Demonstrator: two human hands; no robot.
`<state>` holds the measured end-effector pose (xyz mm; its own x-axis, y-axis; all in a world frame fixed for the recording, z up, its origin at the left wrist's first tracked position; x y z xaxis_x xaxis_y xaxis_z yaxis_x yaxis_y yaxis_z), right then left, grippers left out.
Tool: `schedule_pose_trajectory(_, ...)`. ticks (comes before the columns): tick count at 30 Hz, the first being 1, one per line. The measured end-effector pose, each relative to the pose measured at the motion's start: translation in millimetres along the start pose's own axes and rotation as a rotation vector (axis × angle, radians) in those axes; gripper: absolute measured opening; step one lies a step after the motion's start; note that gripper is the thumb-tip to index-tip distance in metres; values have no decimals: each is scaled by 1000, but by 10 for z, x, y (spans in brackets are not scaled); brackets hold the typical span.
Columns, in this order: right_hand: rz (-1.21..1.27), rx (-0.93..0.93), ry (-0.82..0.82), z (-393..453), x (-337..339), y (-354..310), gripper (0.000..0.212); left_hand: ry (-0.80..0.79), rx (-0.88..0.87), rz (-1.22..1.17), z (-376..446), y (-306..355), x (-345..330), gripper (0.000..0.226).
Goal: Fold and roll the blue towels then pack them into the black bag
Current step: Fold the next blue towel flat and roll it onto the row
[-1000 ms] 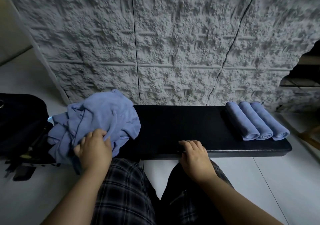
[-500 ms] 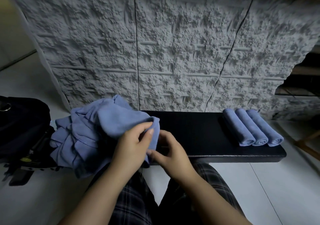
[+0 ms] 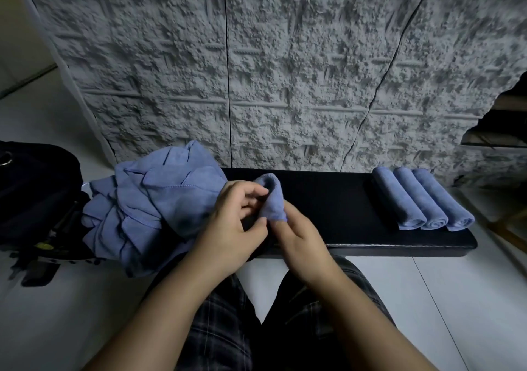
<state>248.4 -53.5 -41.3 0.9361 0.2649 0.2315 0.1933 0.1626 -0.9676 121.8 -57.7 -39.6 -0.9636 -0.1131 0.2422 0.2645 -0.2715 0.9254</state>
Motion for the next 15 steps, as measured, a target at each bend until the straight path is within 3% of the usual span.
schedule_pose_trajectory(4, -15, 22, 49, 20, 89, -58, 31, -14, -9, 158, -17, -6, -41, 34)
schedule_pose_trajectory(7, -51, 52, 83, 29, 113, -121, 27, 99, -52, 298, -3, 28, -12, 27)
schedule_pose_trajectory(12, -234, 112, 288, 86, 265, -179, 20, 183, -40, 281, 20, 134, 91, 13)
schedule_pose_trajectory(15, -215, 107, 350, 72, 361, -196, 27, 153, -101, 322, 9, 215, 108, 18)
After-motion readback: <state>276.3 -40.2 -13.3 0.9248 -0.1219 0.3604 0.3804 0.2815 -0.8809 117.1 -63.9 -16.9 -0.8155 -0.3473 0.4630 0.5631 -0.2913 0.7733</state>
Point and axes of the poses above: each hand's wrist, its own z-axis towards the middle knuckle, its own x-axis out of the back of the hand, y = z × x, the point moved 3 cm from there along z, towards the middle knuckle, and after that the axes turned 2 degrees about y, right-handed, at the moved point
